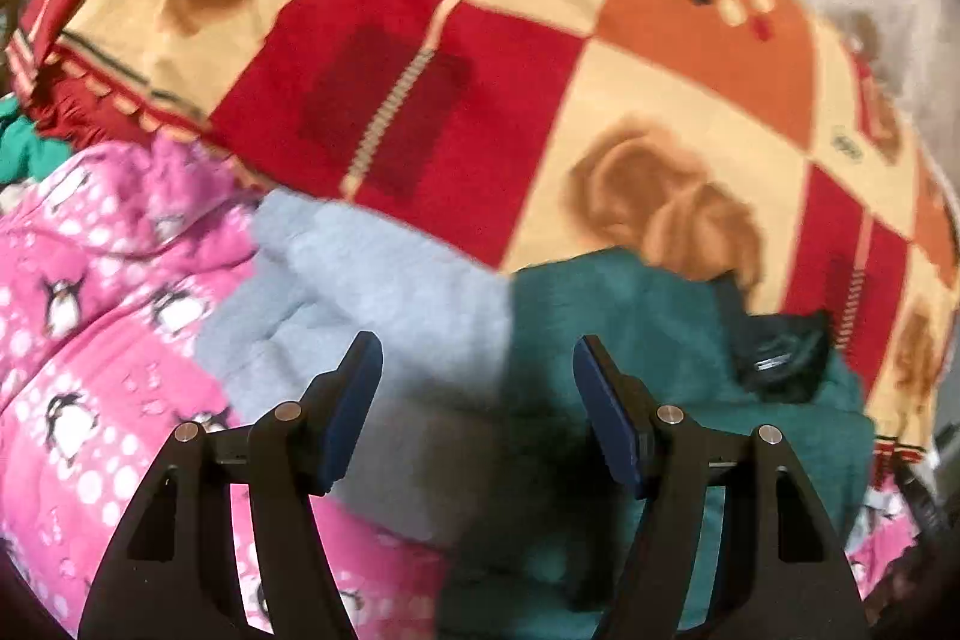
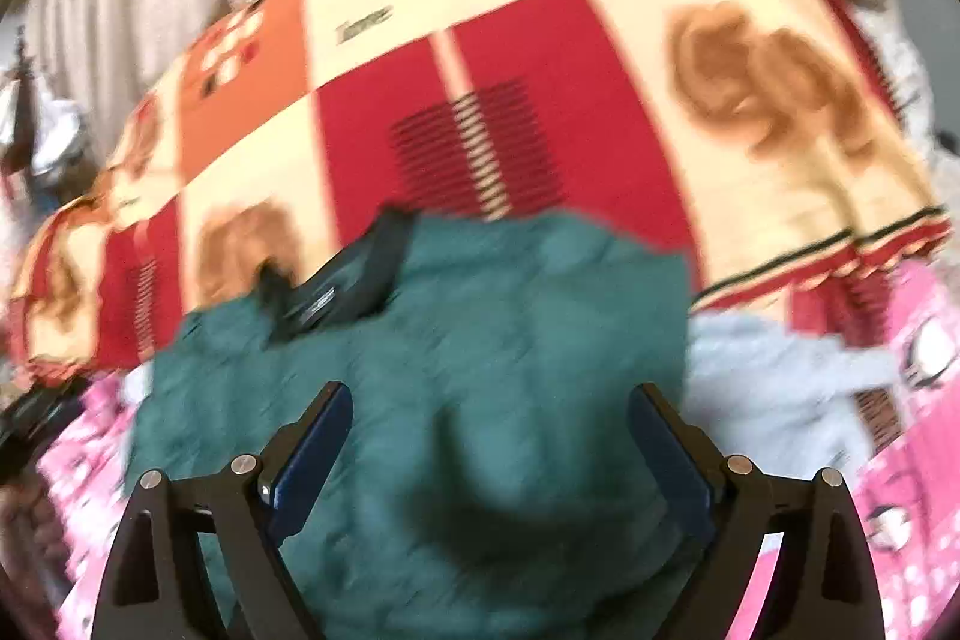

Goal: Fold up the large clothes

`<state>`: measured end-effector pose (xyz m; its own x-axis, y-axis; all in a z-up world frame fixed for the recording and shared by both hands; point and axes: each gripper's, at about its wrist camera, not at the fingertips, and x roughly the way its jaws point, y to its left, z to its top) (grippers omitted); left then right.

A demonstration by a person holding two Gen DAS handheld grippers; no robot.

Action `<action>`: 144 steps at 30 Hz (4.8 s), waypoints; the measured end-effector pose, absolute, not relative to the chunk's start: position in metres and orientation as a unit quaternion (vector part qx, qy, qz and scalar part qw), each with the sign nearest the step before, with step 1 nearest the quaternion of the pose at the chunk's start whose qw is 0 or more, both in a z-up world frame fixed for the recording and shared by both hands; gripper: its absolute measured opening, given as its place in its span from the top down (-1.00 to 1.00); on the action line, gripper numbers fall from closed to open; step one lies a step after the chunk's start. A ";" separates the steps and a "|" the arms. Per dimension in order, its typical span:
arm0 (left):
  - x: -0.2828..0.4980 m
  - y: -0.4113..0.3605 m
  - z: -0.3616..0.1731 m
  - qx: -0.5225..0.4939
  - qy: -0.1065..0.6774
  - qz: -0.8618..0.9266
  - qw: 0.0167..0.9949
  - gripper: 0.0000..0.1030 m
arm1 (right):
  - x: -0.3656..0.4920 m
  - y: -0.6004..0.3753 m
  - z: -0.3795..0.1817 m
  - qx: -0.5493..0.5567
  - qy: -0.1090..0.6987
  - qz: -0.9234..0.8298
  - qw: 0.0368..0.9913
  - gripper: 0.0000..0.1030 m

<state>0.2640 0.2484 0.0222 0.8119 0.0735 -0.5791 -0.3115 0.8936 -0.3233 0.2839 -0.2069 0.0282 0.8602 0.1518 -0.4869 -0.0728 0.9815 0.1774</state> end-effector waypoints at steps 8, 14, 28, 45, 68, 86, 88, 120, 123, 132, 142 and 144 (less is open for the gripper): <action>0.262 0.208 0.022 -0.167 0.269 0.077 0.945 -0.30 | 0.322 -0.205 0.025 0.048 0.251 0.055 0.965 -0.09; 0.269 0.129 0.013 -0.045 0.270 -0.019 0.962 -0.31 | 0.317 -0.214 0.022 0.066 0.233 0.048 0.969 0.19; 0.290 0.139 -0.030 -0.082 0.360 0.000 0.929 -0.45 | 0.372 -0.204 -0.026 -0.005 0.371 0.065 0.926 0.13; 0.285 0.079 -0.041 -0.045 0.393 -0.043 0.917 -0.53 | 0.288 -0.130 -0.032 -0.003 0.388 0.086 0.918 -0.40; 0.246 0.191 0.042 -0.161 0.255 0.077 0.950 -0.58 | 0.294 -0.126 -0.037 -0.016 0.391 0.075 0.917 -0.58; 0.281 0.070 -0.036 -0.013 0.377 0.015 0.926 -0.59 | 0.291 -0.125 -0.037 -0.024 0.389 0.073 0.918 -0.61; 0.281 0.071 -0.037 -0.009 0.376 0.016 0.927 -0.60 | 0.290 -0.127 -0.035 -0.022 0.389 0.077 0.918 -0.61; 0.286 0.071 -0.046 -0.008 0.379 0.011 0.925 -0.74 | 0.301 -0.184 -0.044 0.000 0.403 0.087 0.911 -0.99; 0.286 0.071 -0.046 -0.010 0.379 0.009 0.925 -0.75 | 0.299 -0.184 -0.045 -0.004 0.403 0.085 0.911 -0.99; 0.285 0.059 -0.049 0.016 0.371 0.023 0.928 -0.76 | 0.296 -0.177 -0.046 -0.035 0.402 0.066 0.913 -0.99; 0.268 0.071 -0.026 -0.008 0.347 0.010 0.938 -0.76 | 0.272 -0.178 -0.016 -0.035 0.355 0.054 0.933 -0.98; 0.262 0.071 -0.018 -0.005 0.346 0.010 0.938 -0.76 | 0.261 -0.178 -0.001 -0.032 0.333 0.057 0.941 -0.98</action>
<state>0.2617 0.0709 -0.0176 0.7609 0.0148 -0.6487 -0.0222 0.9997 -0.0033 0.2610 -0.1779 -0.0010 0.7711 0.0871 -0.6307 -0.1292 0.9914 -0.0210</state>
